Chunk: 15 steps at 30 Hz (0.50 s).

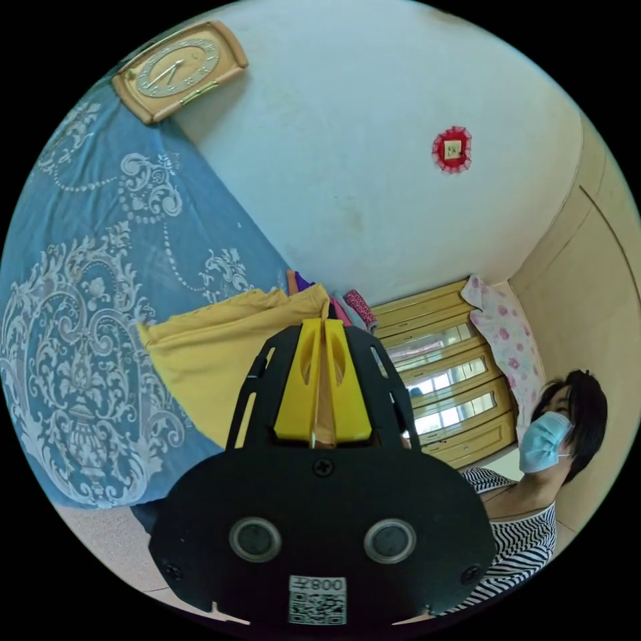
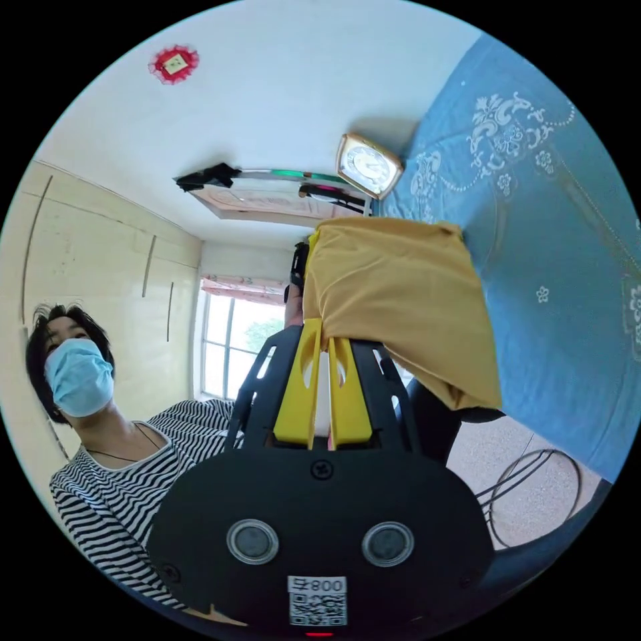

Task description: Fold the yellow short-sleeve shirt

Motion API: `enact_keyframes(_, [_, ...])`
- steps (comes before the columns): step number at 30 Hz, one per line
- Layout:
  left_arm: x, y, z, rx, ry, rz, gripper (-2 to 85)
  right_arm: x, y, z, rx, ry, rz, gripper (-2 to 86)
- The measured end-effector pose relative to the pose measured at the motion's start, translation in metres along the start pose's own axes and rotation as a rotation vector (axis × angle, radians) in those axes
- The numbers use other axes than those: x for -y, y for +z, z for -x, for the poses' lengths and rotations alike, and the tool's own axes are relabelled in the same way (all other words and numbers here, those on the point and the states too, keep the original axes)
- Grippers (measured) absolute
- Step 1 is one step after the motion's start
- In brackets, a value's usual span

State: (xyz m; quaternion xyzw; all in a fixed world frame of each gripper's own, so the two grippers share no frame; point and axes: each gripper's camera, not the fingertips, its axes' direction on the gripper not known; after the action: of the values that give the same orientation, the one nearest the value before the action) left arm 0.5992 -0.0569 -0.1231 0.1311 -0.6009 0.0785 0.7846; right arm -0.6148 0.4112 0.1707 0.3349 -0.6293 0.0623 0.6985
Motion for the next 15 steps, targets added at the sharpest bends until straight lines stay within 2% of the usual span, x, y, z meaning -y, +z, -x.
enact_keyframes(5, [0.125,0.054,-0.079,-0.009,-0.017,0.057,0.4,0.015,-0.097,-0.064,0.027,-0.004,-0.089,0.3])
enact_keyframes(9, [0.236,0.122,-0.156,-0.055,0.039,0.112,0.4,0.061,-0.212,-0.101,0.004,-0.072,-0.206,0.4])
enact_keyframes(15, [0.430,0.260,-0.322,-0.206,0.219,0.162,0.3,0.151,-0.414,-0.093,-0.167,-0.299,-0.463,0.5])
